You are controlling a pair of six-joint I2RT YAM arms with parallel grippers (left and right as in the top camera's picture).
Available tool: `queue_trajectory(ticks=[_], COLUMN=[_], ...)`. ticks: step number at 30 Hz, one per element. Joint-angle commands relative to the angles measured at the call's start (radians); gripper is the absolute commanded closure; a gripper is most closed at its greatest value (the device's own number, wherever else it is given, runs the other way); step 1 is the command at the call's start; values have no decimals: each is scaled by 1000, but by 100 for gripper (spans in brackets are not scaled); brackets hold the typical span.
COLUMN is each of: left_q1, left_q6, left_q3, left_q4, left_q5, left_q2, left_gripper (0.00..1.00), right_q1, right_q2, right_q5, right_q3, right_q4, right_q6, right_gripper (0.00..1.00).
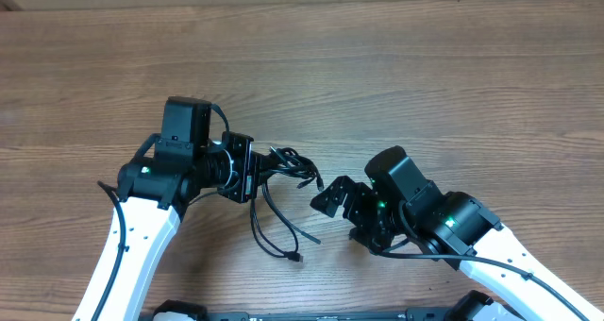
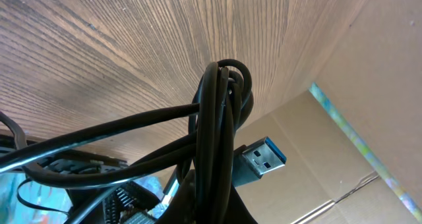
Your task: Untangle cables
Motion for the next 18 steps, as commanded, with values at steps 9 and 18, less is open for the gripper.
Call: queue_trajectory(ticks=[9,18], left_q1=[-6,-6], left_q6=[-65,-55], left_q3=[33,33], left_q4=[7,8], left_q5=[-37,-47], left_q2=[-23,-23], left_gripper=[96,96], right_q1=[6,6], right_q2=[-5,-5], right_q5=[-16,30], right_q3=[-4,-4], right_q4=[143,196], right_q6=[27,87], right_gripper=[0,0])
